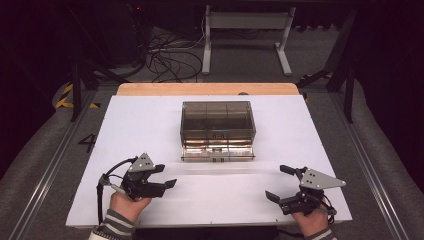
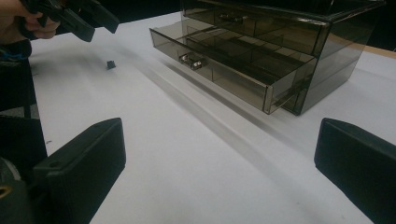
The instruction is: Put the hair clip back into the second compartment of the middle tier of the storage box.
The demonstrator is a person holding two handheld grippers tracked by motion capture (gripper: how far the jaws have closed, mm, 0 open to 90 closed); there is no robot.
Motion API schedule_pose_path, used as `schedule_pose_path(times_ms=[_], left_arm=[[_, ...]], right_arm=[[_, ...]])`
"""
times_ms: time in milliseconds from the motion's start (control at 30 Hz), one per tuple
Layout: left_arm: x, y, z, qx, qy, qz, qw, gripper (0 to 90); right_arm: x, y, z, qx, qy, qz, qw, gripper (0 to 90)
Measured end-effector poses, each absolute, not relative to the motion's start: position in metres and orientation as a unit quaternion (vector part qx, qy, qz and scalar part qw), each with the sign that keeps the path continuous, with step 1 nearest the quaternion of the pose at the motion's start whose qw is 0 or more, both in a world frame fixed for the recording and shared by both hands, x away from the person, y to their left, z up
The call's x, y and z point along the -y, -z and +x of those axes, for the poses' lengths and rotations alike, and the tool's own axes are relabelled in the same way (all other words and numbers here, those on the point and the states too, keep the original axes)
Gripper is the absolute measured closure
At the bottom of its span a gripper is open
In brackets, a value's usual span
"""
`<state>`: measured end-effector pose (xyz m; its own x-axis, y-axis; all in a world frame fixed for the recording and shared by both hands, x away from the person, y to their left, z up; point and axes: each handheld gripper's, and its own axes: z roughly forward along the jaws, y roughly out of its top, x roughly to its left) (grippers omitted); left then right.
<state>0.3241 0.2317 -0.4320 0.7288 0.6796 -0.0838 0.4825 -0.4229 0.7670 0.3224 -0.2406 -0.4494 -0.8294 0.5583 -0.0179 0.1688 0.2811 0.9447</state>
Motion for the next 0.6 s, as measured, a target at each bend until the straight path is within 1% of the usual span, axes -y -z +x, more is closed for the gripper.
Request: schedule_pose_path(times_ms=[133,300,600], left_arm=[[-0.232,0.435,0.326,-0.354,-0.118,0.841,0.392,33.6],[-0.230,0.438,0.327,-0.356,-0.114,0.849,0.373,38.6],[-0.227,0.443,0.331,-0.359,-0.113,0.863,0.335,43.4]], right_arm=[[0.240,0.450,0.323,-0.781,-0.552,0.233,0.176,2.6],[0.240,0.450,0.323,-0.782,-0.552,0.232,0.174,2.7],[0.240,0.450,0.323,-0.782,-0.551,0.231,0.174,2.8]])
